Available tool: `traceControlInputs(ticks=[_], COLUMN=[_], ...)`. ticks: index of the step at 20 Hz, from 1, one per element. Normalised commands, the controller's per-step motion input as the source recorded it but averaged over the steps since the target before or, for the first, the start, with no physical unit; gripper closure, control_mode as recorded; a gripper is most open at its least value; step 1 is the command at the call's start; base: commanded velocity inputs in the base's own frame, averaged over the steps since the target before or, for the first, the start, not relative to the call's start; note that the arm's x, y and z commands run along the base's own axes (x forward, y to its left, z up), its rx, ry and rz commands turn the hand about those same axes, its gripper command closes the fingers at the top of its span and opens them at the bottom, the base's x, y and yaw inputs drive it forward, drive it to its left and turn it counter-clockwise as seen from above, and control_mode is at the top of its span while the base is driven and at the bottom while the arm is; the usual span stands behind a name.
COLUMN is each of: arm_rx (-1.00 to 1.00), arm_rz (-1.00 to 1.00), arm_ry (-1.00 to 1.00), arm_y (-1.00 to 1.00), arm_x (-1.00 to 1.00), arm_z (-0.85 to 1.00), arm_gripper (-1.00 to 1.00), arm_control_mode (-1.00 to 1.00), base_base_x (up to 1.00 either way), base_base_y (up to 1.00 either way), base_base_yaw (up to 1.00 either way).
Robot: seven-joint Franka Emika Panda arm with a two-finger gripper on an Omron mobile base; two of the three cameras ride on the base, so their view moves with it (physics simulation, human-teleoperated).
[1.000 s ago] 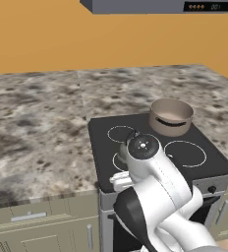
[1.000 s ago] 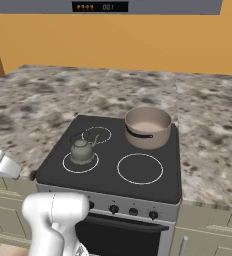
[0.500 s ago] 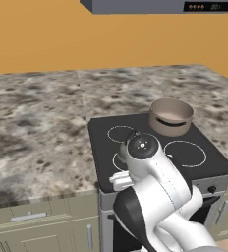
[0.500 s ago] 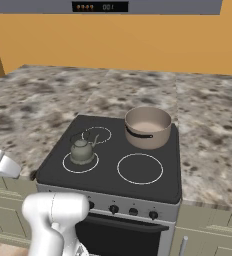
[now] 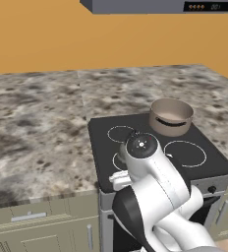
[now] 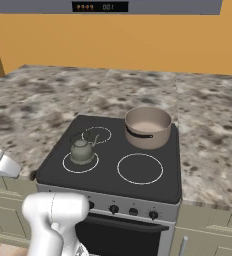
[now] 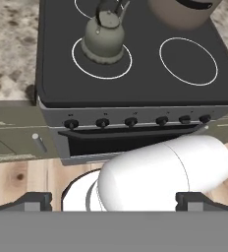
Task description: Pick the kettle from the counter and place it on a stove burner. Then turn the burner on.
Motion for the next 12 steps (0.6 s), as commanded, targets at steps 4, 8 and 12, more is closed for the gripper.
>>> traceControlInputs(ticks=[4, 8, 12], arm_rx=[0.0, 0.0, 0.0], arm_rz=[0.0, 0.0, 0.0], arm_ry=[0.0, 0.0, 0.0], arm_y=[0.0, 0.0, 0.0], arm_x=[0.0, 0.0, -0.01], arm_z=[0.0, 0.0, 0.0], arm_gripper=[-1.0, -1.0, -1.0], arm_control_mode=[-1.0, -1.0, 1.0], base_base_x=[0.0, 0.0, -0.08], base_base_y=[0.0, 0.0, -0.01], base_base_yaw=[0.0, 0.0, 0.0])
